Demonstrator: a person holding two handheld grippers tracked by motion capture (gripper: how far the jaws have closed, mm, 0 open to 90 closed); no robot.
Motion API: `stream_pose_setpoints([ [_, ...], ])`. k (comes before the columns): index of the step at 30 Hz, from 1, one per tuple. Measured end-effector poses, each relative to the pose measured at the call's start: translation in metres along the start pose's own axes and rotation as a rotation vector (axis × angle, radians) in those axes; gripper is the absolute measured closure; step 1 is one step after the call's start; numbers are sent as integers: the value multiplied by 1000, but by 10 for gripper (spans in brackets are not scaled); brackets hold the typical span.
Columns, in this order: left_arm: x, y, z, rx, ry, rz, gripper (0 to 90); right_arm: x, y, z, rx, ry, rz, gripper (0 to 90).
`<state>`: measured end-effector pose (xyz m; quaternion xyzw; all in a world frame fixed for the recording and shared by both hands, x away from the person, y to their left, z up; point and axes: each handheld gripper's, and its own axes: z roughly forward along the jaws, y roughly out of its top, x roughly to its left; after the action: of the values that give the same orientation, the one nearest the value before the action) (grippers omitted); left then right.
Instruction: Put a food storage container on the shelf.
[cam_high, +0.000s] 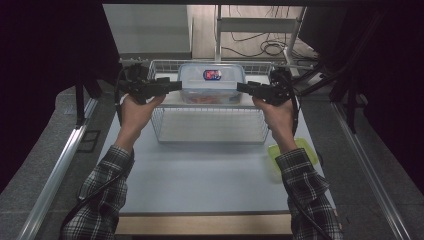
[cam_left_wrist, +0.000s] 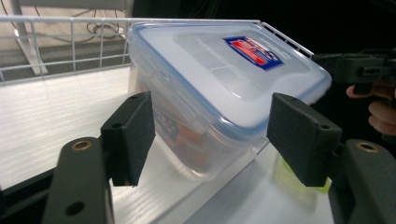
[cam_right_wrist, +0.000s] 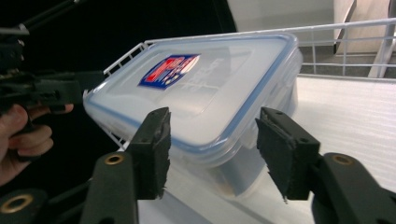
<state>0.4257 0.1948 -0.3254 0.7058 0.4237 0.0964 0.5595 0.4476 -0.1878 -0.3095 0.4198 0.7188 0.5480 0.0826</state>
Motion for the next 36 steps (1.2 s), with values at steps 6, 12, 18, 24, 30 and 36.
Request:
stream_pose_setpoints([
  [6, -16, -16, -10, 30, -4, 102, 256, 8, -11, -7, -2, -7, -68, 337],
  [12, -30, -40, -18, 83, 7, 197, 208, 15, -27, -14, -2, -21, -137, 231],
  [18, -39, -62, -25, 108, -21, 209, 180, 22, -45, -20, 16, -31, -214, 149],
  [24, -49, -82, -32, 128, -30, 236, 178, 29, -63, -26, 22, -21, -244, 117],
  [30, -58, -104, -36, 151, -34, 248, 141, 35, -82, -31, 36, -12, -266, 85],
  [36, -62, -127, -39, 152, -38, 231, 118, 35, -103, -37, 52, -21, -287, 67],
])
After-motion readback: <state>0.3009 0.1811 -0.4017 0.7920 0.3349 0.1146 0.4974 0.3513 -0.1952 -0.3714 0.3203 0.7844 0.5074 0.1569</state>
